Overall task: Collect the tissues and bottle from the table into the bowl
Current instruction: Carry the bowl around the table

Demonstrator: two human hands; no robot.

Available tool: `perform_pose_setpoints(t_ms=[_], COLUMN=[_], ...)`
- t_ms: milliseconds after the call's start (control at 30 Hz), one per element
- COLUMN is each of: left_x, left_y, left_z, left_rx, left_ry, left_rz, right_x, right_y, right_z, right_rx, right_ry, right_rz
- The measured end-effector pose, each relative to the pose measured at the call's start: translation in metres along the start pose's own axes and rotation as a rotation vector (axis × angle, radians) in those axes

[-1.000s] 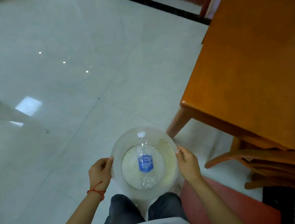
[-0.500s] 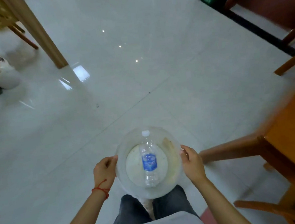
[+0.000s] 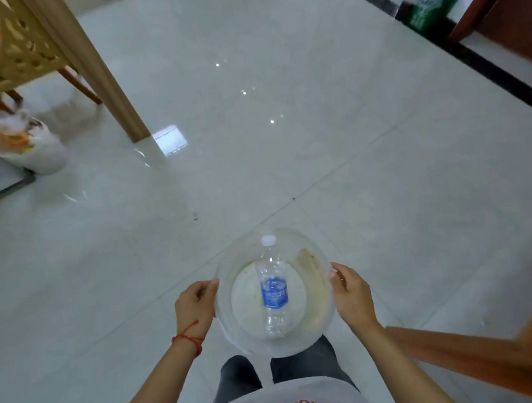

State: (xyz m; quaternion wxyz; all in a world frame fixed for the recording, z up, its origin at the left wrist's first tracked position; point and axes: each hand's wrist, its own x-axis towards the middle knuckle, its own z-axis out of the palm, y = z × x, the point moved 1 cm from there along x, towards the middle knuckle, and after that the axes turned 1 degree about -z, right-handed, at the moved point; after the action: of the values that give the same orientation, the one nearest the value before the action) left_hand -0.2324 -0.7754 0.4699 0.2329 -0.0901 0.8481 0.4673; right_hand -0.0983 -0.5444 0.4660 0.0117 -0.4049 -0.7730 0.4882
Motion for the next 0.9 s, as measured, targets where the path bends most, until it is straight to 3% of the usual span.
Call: perform_pose_setpoints(t_ms=[300, 667, 900], left_x=[0.085, 0.197, 0.225], left_y=[0.084, 0.187, 0.243], left_z=[0.032, 0.084, 0.145], left_rx=[0.082, 0.259, 0.369], left_ry=[-0.075, -0.371, -0.545], left_rz=[0.085, 0.238, 0.341], right_x=[0.078, 0.137, 0.153], right_y=[-0.033, -0.059, -0.055], right_z=[-0.021, -0.023, -0.04], right_rx=[0.091, 0.227, 0.319], right_ry=[0.127, 0.428, 0.598], right_rz=[0.045, 0.232, 0.361])
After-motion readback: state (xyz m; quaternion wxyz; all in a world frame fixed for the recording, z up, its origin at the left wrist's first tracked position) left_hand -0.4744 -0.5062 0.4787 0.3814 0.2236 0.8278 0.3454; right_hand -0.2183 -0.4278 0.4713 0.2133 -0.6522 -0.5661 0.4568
